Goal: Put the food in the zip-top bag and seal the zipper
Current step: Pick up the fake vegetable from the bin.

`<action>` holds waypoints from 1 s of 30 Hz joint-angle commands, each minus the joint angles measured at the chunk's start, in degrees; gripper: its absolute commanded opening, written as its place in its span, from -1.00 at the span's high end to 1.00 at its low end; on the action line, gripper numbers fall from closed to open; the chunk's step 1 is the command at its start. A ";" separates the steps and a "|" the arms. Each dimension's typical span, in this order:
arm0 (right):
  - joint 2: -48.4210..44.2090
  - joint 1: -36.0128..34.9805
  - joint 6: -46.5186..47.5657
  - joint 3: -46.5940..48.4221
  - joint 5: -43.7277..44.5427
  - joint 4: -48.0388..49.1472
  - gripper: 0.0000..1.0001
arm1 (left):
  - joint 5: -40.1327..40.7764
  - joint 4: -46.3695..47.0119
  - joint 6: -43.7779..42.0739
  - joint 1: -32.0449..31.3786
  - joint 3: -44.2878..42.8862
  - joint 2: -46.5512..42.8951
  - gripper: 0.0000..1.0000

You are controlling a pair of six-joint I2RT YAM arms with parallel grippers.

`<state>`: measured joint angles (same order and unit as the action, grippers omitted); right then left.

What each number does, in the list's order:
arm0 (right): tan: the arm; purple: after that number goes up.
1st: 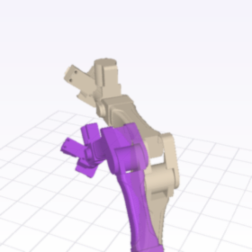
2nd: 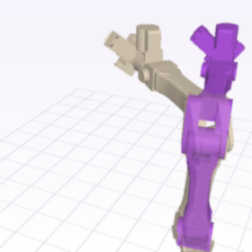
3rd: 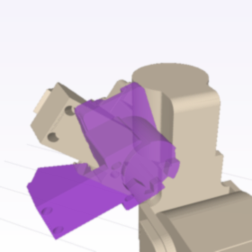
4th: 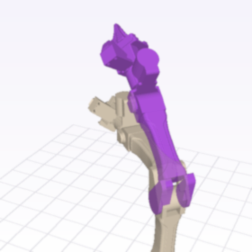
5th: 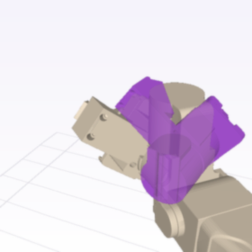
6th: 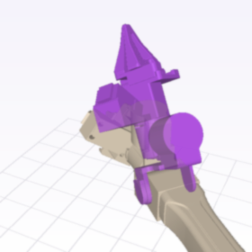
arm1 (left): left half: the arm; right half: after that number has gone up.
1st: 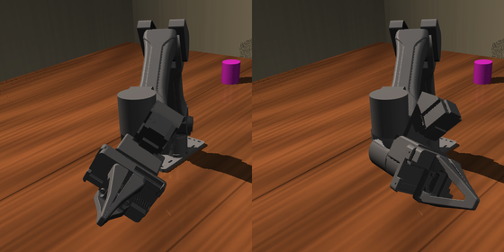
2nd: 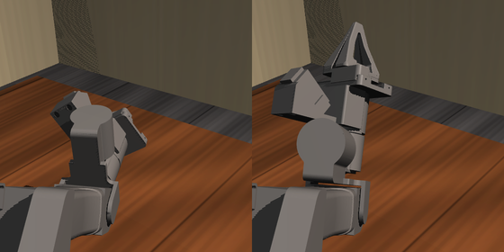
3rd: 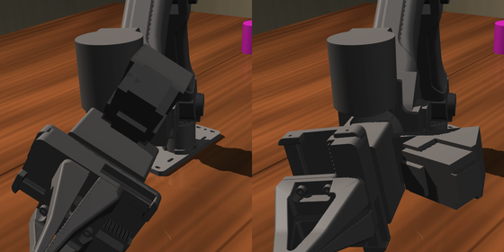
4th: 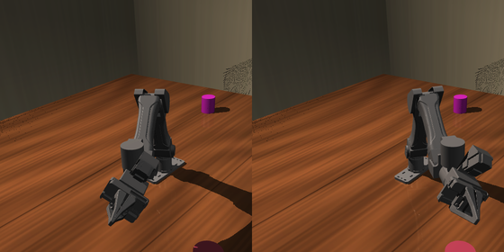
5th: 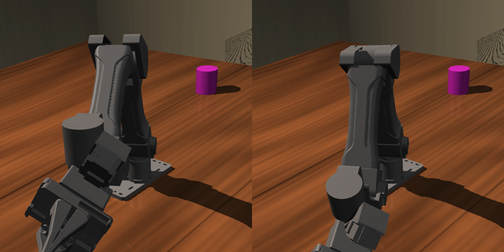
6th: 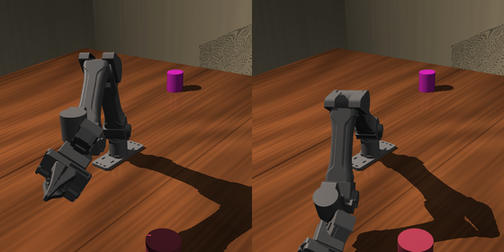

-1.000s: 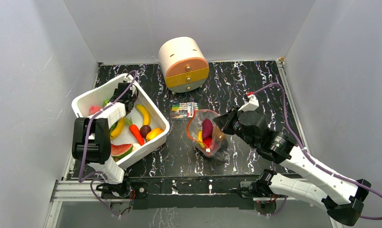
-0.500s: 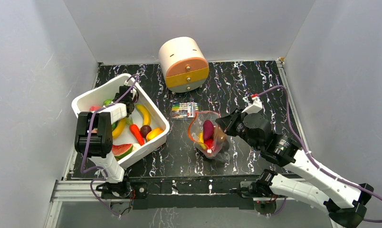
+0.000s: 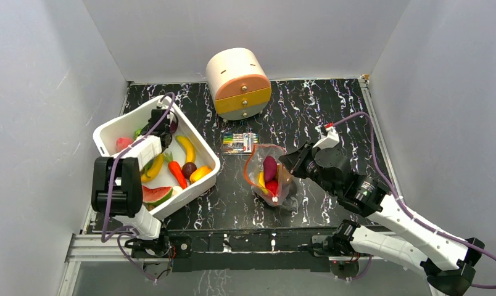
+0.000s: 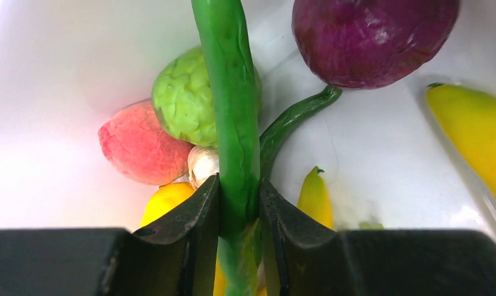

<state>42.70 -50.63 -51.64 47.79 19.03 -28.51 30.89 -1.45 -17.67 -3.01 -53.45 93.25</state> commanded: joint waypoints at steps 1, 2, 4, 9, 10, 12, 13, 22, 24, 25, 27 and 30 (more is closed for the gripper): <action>-0.78 -0.26 -0.92 0.02 -0.35 3.55 1.00 | -2.64 -2.41 5.67 -0.36 0.18 -8.84 0.74; -0.73 -0.26 -0.97 0.09 -0.39 3.56 1.00 | -3.93 -2.44 6.90 -0.34 0.69 -10.37 0.73; -0.56 -0.21 -1.05 0.18 -0.66 3.72 1.00 | -5.06 -2.19 8.57 -0.29 1.65 -13.12 0.72; 0.30 -0.26 -1.23 0.42 -1.48 3.73 1.00 | -6.92 -2.91 11.40 -0.29 2.54 -18.73 0.72; 0.36 -0.26 -1.39 0.34 -1.65 3.86 1.00 | -7.34 -3.21 12.04 -0.33 2.49 -19.72 0.72; 0.45 -0.24 -1.56 0.11 -1.87 4.03 1.00 | -8.88 -3.77 13.71 -0.36 2.38 -22.11 0.72; 0.41 -0.23 -1.61 0.04 -1.81 4.00 1.00 | -9.97 -4.08 14.44 -0.32 2.24 -23.14 0.72; 0.66 -0.26 -2.23 -0.08 -1.45 4.22 1.00 | -21.26 -4.87 17.81 -0.33 1.05 -30.77 0.69; 0.93 -0.25 -2.39 -0.12 -1.53 4.24 1.00 | -24.52 -4.29 18.50 -0.33 1.03 -32.52 0.69; 1.04 -0.21 -2.51 -0.16 -1.54 4.45 1.00 | -26.64 -3.65 18.97 -0.33 1.15 -33.62 0.68; 1.35 -0.26 -2.75 -0.24 -1.78 4.97 1.00 | -30.59 -1.50 20.49 -0.33 1.80 -36.12 0.69; 2.04 -0.26 -3.02 0.05 -1.87 5.21 1.00 | -35.22 1.47 22.55 -0.32 2.50 -39.04 0.68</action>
<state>44.31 -50.63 -53.80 47.77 17.19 -27.59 4.82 -5.28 1.45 -3.11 -51.53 58.89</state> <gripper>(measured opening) 0.010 0.245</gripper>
